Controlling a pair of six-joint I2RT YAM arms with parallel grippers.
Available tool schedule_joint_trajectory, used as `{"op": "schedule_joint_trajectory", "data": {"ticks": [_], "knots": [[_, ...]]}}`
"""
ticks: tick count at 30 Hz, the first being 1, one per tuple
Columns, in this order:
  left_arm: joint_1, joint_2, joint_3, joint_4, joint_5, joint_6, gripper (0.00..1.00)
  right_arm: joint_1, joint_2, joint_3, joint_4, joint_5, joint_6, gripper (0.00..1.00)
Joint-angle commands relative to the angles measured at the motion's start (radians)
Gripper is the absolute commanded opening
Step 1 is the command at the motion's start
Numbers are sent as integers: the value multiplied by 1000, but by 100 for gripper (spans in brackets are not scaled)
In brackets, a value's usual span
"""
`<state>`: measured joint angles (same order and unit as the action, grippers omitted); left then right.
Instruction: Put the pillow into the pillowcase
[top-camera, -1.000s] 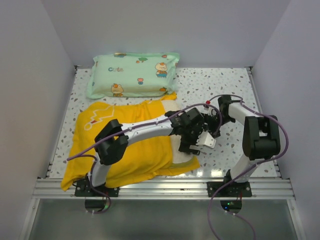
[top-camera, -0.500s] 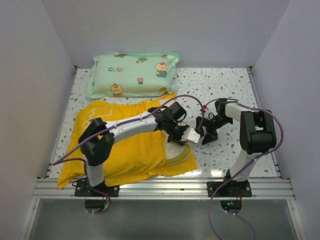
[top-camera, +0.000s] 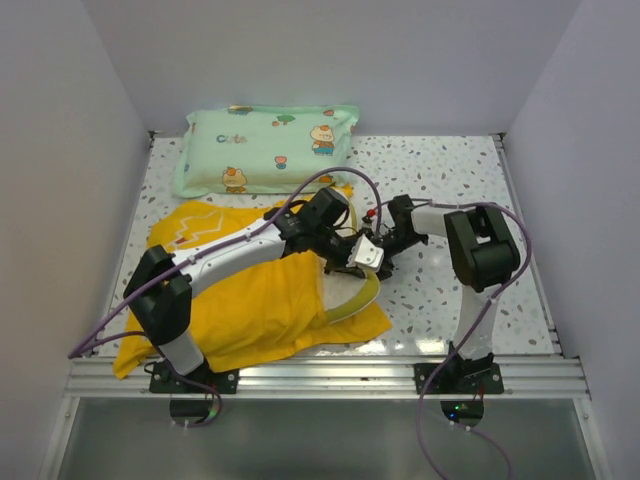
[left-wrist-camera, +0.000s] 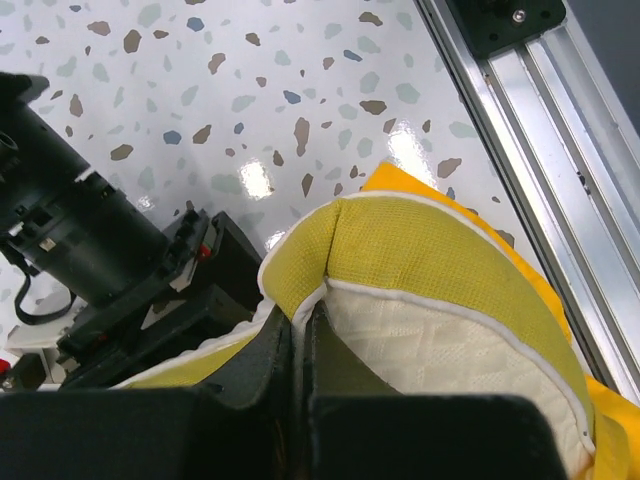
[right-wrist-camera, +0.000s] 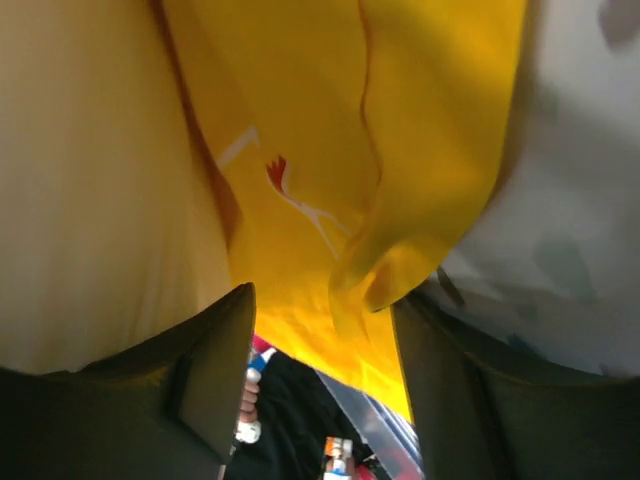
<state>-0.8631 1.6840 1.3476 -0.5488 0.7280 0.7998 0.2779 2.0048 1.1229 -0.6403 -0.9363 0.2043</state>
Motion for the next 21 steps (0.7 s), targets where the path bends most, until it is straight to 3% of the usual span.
{"op": "schedule_joint_trajectory", "data": {"ticks": [1, 2, 3, 5, 6, 11, 14, 19, 21], "knots": [[12, -36, 5, 63, 39, -21, 0, 35, 95, 0, 209, 215, 36, 60], [16, -38, 4, 62, 36, -25, 0, 35, 107, 6, 211, 241, 44, 54], [19, -38, 1, 64, 37, -28, 0, 34, 130, 12, 197, 254, 47, 36], [26, -47, -5, 66, 37, -39, 0, 34, 132, 15, 206, 249, 52, 15], [29, -53, -21, 72, 37, -42, 0, 32, 114, 12, 223, 246, 50, 0], [41, -99, -83, 78, 10, -44, 0, -51, -52, -54, 254, 284, 46, 0], [41, -109, -97, 37, -13, -11, 0, -138, -204, -75, 234, 401, -3, 0], [41, -101, -142, -106, -79, 48, 0, -238, -339, -37, 94, 605, -134, 0], [42, -81, -197, -140, -116, 78, 0, -258, -374, -40, 53, 614, -169, 0]]}}
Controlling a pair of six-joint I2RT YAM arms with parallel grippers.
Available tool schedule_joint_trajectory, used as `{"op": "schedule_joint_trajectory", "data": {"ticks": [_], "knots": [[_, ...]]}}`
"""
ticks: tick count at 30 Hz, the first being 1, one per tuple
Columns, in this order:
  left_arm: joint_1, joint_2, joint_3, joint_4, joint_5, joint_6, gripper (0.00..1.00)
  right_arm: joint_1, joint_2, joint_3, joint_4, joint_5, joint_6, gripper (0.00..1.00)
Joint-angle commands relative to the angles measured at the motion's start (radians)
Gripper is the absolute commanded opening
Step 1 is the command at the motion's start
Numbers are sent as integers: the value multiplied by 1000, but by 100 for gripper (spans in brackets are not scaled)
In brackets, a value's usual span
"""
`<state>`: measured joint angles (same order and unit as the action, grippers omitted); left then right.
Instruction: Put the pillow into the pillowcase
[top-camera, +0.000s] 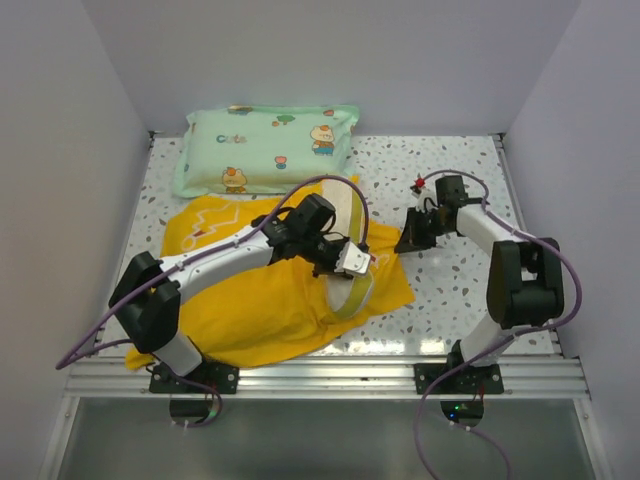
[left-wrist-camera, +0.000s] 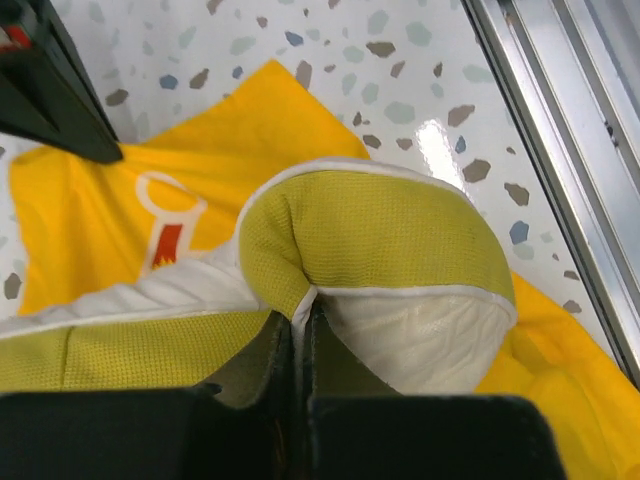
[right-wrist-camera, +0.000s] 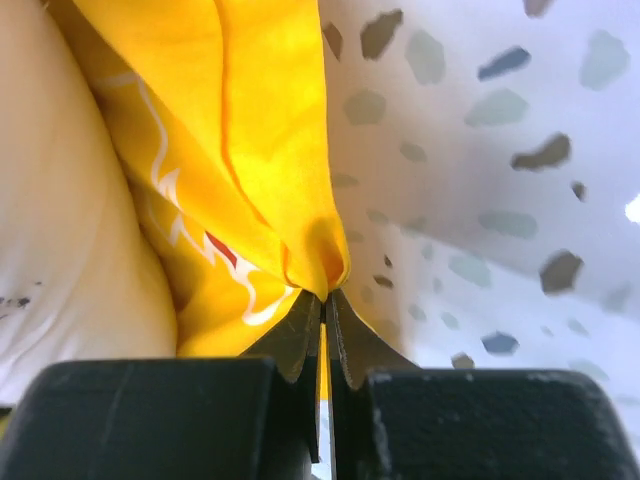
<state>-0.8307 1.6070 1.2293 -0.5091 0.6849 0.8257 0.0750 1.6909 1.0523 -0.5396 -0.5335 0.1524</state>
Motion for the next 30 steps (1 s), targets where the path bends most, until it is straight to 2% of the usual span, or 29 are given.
{"op": "schedule_joint_trajectory", "data": {"ticks": [1, 5, 10, 12, 14, 15, 16, 18, 20, 24, 27, 30], "knots": [[12, 19, -99, -172, -103, 53, 0, -60, -68, 26, -66, 216, -147, 0], [34, 77, -210, -102, -142, 32, 0, -64, -106, -11, -132, 159, -198, 0], [50, 198, -218, -66, -272, 30, 0, -57, -149, -23, -315, 20, -308, 0], [67, 202, -188, -121, -246, 81, 0, -57, -155, -8, -354, -64, -335, 0], [68, 171, -168, -141, -159, 131, 4, -57, -105, 70, -388, -114, -338, 0], [67, 154, -160, -146, -131, 138, 6, -55, -76, 104, -388, -128, -336, 18], [64, 131, -153, -149, -83, 141, 9, -58, -29, 170, -372, -117, -312, 51], [47, 137, -113, -185, -64, 150, 10, -57, 19, 210, -259, -77, -236, 66], [31, 148, -73, -218, -41, 182, 10, -58, 110, 270, -164, -46, -191, 75], [27, 151, -71, -281, -36, 217, 9, -11, 257, 351, -57, -23, -41, 80], [27, 119, -102, -286, -41, 253, 13, 51, 300, 359, 47, 26, -2, 82], [27, 100, -129, -258, -48, 250, 17, 110, 352, 392, 76, 38, 25, 87]]}}
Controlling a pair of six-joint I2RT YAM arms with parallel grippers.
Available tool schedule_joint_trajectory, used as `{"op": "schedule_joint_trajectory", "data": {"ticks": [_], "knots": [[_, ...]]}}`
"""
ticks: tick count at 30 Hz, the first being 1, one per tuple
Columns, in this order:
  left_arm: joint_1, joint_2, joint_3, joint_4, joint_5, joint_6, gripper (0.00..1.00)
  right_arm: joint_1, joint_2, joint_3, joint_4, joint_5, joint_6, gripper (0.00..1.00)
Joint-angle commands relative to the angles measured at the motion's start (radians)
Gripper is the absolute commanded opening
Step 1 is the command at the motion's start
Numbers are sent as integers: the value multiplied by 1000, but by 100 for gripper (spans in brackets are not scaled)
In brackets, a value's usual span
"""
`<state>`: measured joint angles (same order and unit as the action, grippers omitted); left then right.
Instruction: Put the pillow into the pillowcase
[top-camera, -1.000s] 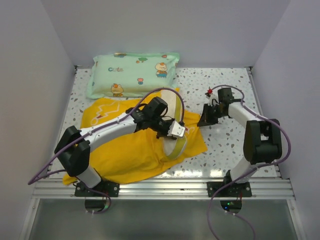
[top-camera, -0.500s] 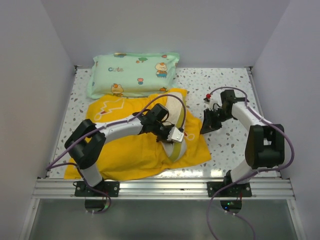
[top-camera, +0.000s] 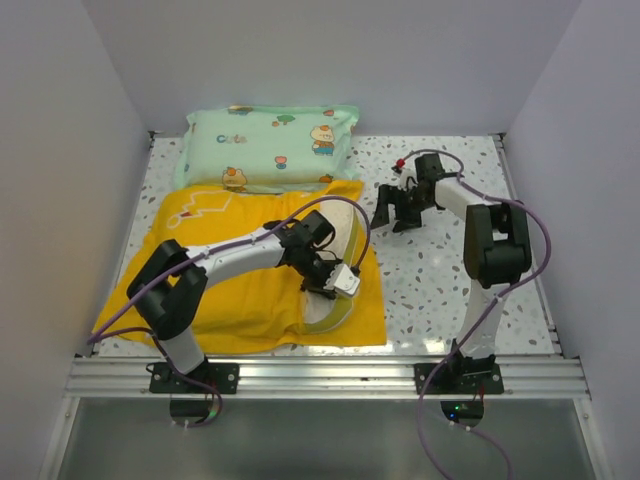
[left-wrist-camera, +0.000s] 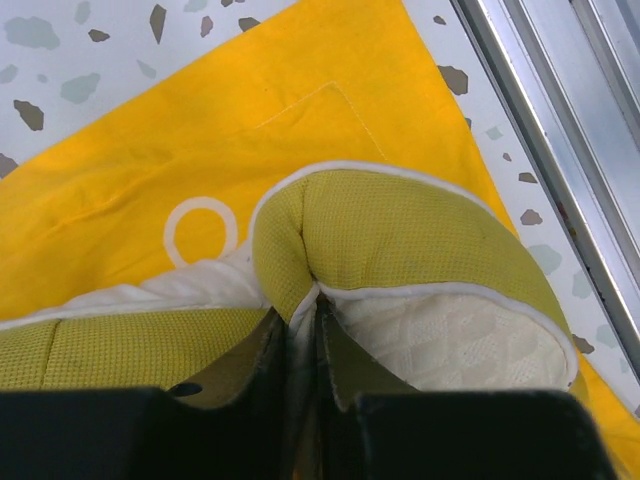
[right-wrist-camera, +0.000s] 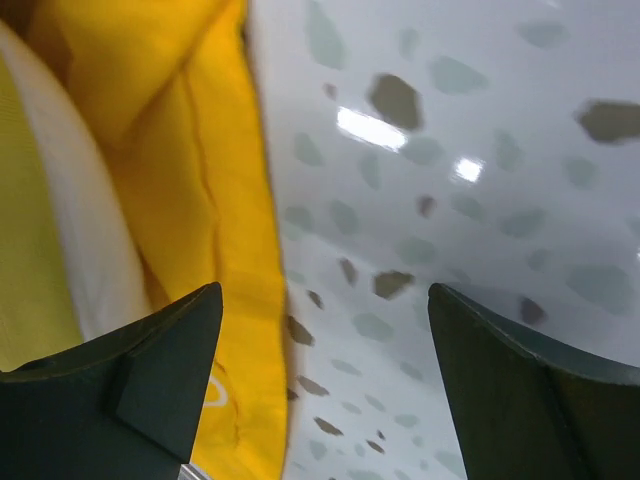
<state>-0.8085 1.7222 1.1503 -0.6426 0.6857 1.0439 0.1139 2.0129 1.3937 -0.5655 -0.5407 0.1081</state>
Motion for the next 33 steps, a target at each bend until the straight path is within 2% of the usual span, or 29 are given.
{"op": "schedule_joint_trajectory", "data": {"ticks": [1, 3, 5, 9, 13, 14, 16, 17, 19, 20, 24, 25, 27, 28, 29, 31, 33], "knots": [[5, -13, -44, -124, -55, 21, 19, 87, 43, 57, 101, 45, 77, 87], [5, -6, -38, -117, -63, 4, 22, 134, 52, 64, 102, 83, 79, 88], [8, -13, -43, -97, -61, -21, 25, 161, 58, 68, 75, 110, 71, 95], [12, -48, -47, -26, -42, -74, 35, 222, 116, 94, -5, 279, 45, 95], [46, -105, -70, 41, 29, -149, 39, 279, 150, 50, 10, 369, 45, 77], [46, -133, -81, 75, 28, -160, 39, 308, 159, 41, 16, 389, 36, 67], [48, -154, -104, 102, 23, -186, 39, 334, 194, 47, 3, 412, 24, 56], [46, -164, -109, 119, 23, -192, 39, 349, 202, 48, -2, 419, 19, 35], [54, -173, -112, 120, 28, -199, 38, 349, 199, 36, 6, 409, 27, 17], [57, -188, -116, 124, 32, -199, 37, 348, 192, 30, 7, 409, 25, 1], [65, -249, -162, 156, 18, -223, 40, 314, 112, -24, 3, 358, 10, 0], [65, -260, -161, 153, 11, -238, 46, 303, 101, -30, -16, 355, 4, 0], [65, -286, -140, 138, -17, -274, 68, 264, 69, -64, -27, 338, -22, 0], [65, -292, -100, 130, -58, -319, 70, 250, 60, -73, -33, 335, -30, 0], [72, -309, -80, 135, -81, -353, 90, 224, 44, -96, -40, 318, -44, 0], [136, -329, -17, 156, -114, -493, 92, 198, -5, -114, -54, 314, -64, 0], [234, -345, 37, 167, -130, -618, 100, 158, -64, -143, -66, 308, -97, 0]]}}
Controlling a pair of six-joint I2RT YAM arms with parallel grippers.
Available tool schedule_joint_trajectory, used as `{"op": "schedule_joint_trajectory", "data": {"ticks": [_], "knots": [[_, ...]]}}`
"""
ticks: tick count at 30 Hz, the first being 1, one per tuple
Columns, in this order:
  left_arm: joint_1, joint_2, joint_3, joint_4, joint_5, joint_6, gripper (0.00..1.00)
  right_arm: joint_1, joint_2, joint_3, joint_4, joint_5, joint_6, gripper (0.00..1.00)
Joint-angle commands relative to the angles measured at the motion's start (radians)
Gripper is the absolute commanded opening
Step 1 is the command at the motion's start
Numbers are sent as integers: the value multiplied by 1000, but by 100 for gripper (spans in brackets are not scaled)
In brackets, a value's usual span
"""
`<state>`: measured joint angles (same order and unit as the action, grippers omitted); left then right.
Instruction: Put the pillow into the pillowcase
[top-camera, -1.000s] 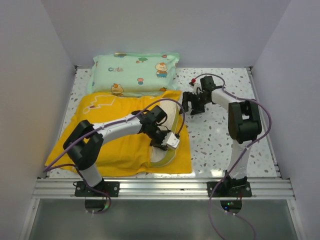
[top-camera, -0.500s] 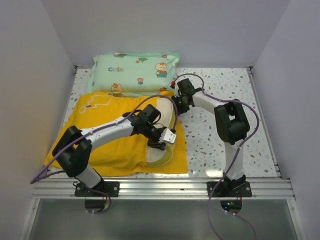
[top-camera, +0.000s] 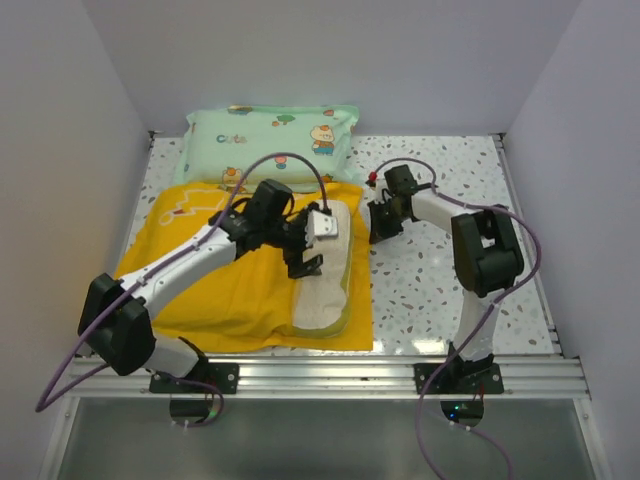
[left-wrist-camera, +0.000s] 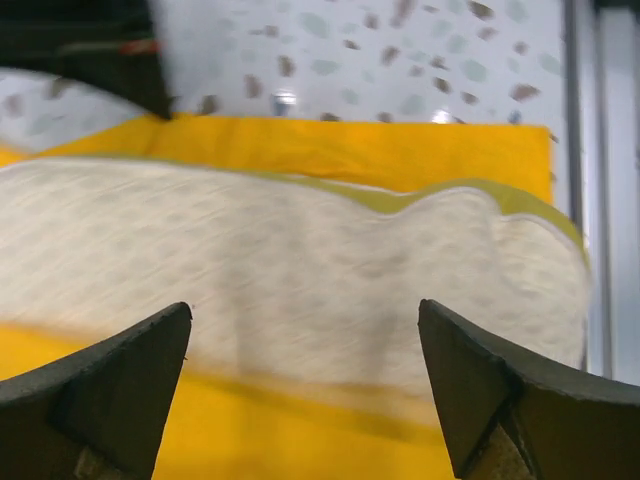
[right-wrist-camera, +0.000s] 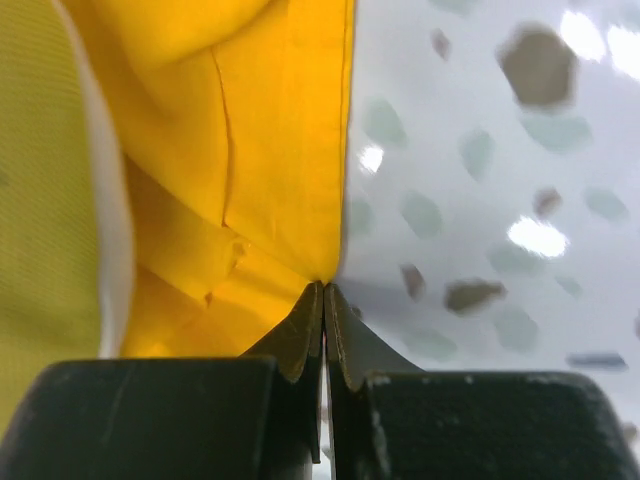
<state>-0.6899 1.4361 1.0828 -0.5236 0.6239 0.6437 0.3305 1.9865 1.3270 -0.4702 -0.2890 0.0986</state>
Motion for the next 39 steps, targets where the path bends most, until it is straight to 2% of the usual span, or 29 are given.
{"op": "schedule_joint_trajectory", "data": {"ticks": [1, 3, 6, 7, 8, 9, 10, 11, 12, 16, 17, 19, 20, 23, 25, 31, 34, 35, 37, 38, 39], "knots": [[147, -60, 117, 56, -96, -258, 100, -76, -55, -83, -175, 51, -94, 0], [211, -17, 169, 34, -224, -311, 100, -123, -93, -104, -180, -7, -148, 0], [242, 87, 256, -10, -369, -390, 100, -136, -136, -78, -237, -70, -229, 0], [243, 111, 282, -25, -384, -412, 98, -137, -147, -66, -251, -138, -235, 0], [244, 148, 296, 5, -416, -439, 97, -137, -170, -55, -260, -168, -215, 10], [248, 168, 333, 16, -459, -466, 92, -137, -179, -31, -260, -197, -202, 52], [253, 190, 354, 22, -461, -510, 87, -139, -184, -16, -260, -208, -183, 65], [256, 239, 380, 28, -461, -529, 84, -143, -183, 7, -268, -173, -163, 70], [254, 266, 431, 33, -460, -544, 80, -151, -178, 38, -266, -152, -124, 81], [254, 412, 565, 42, -443, -592, 80, -229, -166, 74, -262, -162, -42, 83], [253, 458, 581, 56, -434, -593, 81, -251, -173, 57, -239, -258, -1, 83], [250, 519, 612, 101, -428, -599, 82, -254, -167, 49, -161, -343, 64, 85], [248, 539, 620, 114, -429, -604, 87, -242, -160, 44, -136, -439, 132, 87], [245, 627, 690, 131, -395, -636, 89, -190, -112, 47, -33, -502, 263, 95], [237, 677, 710, 145, -354, -679, 89, -136, -77, 49, -2, -507, 286, 98], [185, 789, 727, 194, -336, -699, 91, -61, -15, 15, -33, -470, 265, 99], [170, 842, 740, 188, -291, -728, 90, -59, -31, -47, -25, -446, 234, 93], [165, 849, 733, 192, -282, -734, 90, -62, -57, -90, -12, -440, 219, 88], [148, 863, 704, 212, -260, -739, 89, -65, -78, -130, 45, -434, 214, 64], [133, 866, 691, 218, -269, -740, 84, -65, -100, -158, 65, -427, 208, 54], [129, 871, 686, 223, -277, -743, 80, -64, -107, -167, 89, -424, 202, 37]]}}
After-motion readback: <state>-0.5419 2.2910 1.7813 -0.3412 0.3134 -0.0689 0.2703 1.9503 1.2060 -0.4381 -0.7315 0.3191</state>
